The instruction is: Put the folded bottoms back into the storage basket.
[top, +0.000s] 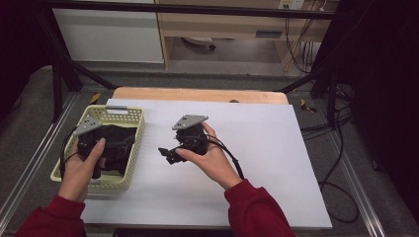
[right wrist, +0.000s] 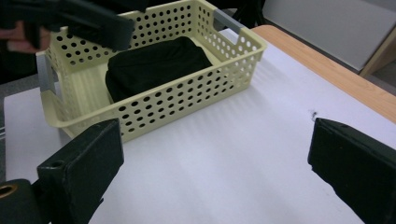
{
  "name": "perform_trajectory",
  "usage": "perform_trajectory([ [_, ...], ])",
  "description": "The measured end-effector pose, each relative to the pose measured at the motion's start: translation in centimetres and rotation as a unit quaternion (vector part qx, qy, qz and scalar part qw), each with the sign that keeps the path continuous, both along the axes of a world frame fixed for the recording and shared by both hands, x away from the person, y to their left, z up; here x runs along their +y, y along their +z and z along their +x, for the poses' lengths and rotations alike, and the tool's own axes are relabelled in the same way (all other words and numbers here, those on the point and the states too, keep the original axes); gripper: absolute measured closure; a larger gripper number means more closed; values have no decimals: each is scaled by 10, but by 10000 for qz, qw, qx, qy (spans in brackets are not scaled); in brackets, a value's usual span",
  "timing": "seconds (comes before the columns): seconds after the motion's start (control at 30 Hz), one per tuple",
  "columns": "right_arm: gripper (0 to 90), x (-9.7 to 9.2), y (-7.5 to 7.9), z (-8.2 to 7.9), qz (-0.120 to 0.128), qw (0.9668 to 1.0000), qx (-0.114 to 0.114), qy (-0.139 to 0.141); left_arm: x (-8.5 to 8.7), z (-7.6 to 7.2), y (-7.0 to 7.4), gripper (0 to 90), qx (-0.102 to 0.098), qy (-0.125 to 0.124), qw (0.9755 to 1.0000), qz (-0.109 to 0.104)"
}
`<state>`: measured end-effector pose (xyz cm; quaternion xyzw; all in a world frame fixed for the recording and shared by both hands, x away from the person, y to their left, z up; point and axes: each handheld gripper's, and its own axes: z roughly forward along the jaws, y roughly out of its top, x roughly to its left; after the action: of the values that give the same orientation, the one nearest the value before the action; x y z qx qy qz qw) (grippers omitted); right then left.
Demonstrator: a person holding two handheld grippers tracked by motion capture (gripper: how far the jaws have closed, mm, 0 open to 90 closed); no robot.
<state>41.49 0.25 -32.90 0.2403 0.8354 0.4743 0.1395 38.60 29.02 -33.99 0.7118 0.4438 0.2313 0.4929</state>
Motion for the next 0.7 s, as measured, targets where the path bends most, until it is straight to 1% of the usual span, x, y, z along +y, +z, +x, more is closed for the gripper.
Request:
perform_trajectory([
  [0.03, 37, -4, 1, 0, 2, 10000, -2, -25, -2, -3, -2, 72, -18, -5, 10000, -47],
  [0.17, 34, -19, 7, -2, 79, 9999, -32, -105, -8, -14, -10, 72, -69, -49, 9999, -95],
  [0.3, 33, -35, 9, -4, 145, 9996, -56, -235, -14, -22, -19, 72, -106, -56, 9999, -27],
  [0.37, 33, -43, 9, -6, 190, 9994, -67, -283, -15, -27, -23, 71, -162, -44, 9999, -33],
  [0.43, 35, -53, 9, -7, 242, 9990, -79, -360, -16, -30, -27, 72, -286, 55, 9996, 9],
  [0.53, 35, -67, 10, -9, 325, 9984, -7, -468, -16, -35, -29, 70, -333, -64, 9994, 82],
  [0.6, 32, -78, 11, -12, 379, 9979, -8, -518, -16, -39, -31, 66, -351, -68, 9994, -4],
  [0.7, 33, -93, 11, -15, 423, 9968, -47, -674, -18, -42, -37, 67, -326, -97, 9994, -22],
])
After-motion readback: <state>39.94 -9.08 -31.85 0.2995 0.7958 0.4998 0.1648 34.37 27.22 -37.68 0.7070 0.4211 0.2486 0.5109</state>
